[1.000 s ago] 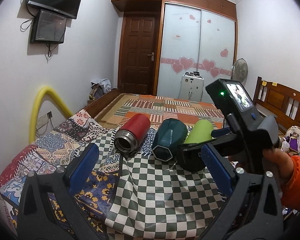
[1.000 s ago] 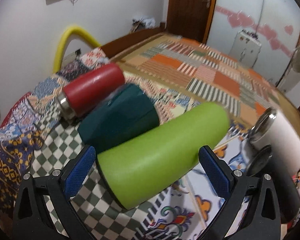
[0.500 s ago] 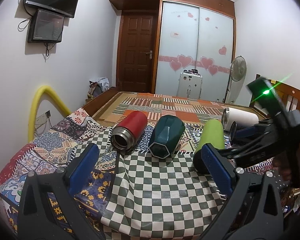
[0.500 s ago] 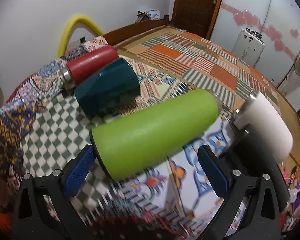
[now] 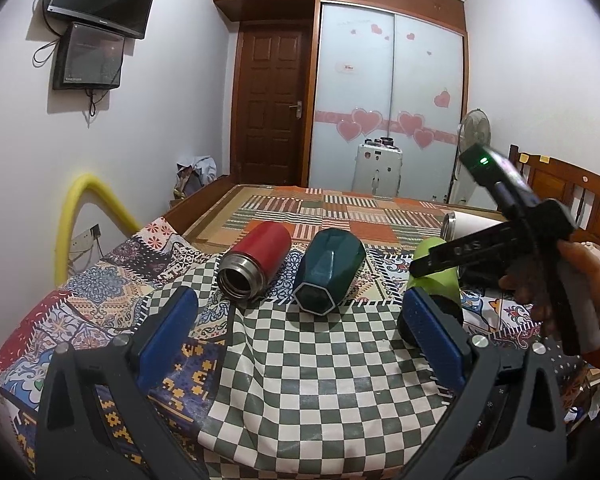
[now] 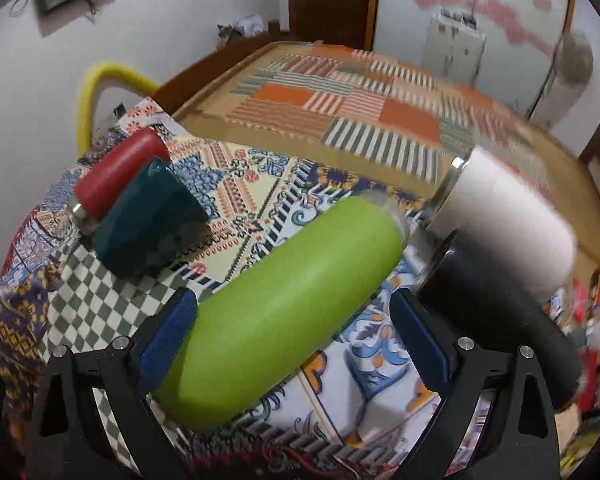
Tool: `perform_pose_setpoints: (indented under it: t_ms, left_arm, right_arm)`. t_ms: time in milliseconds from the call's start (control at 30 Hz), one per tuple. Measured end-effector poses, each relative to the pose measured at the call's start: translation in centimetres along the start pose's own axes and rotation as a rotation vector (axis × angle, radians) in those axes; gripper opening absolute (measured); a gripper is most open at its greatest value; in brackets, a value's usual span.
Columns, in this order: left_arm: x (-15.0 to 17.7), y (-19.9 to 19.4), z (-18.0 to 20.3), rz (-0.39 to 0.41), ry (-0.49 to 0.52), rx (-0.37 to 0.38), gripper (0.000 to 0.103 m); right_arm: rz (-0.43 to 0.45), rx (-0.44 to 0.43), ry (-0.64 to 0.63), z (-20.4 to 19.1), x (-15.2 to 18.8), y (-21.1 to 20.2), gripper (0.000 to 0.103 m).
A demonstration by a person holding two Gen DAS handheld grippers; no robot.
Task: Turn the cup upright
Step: 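Close the right gripper around the lime green bottle's body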
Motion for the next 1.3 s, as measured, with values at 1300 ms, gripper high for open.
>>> perform_pose_setpoints:
  t_ms: [1300]
  left_arm:
    - [0.7, 0.8, -1.0, -0.025, -0.026, -0.017, 0.103]
  right_arm:
    - [-0.274, -0.131, 0.043, -1.4, -0.6, 5.6, 0.068]
Point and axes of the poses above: each gripper's, at about its wrist camera, not at the fingertips, and y roughly the way its jaws point, z to its right, x to its underside, the point moved 10 cm from there along y, roughly the way its jaws point, and after that the axes turned 9 degrees about y, right-handed, at the moved point
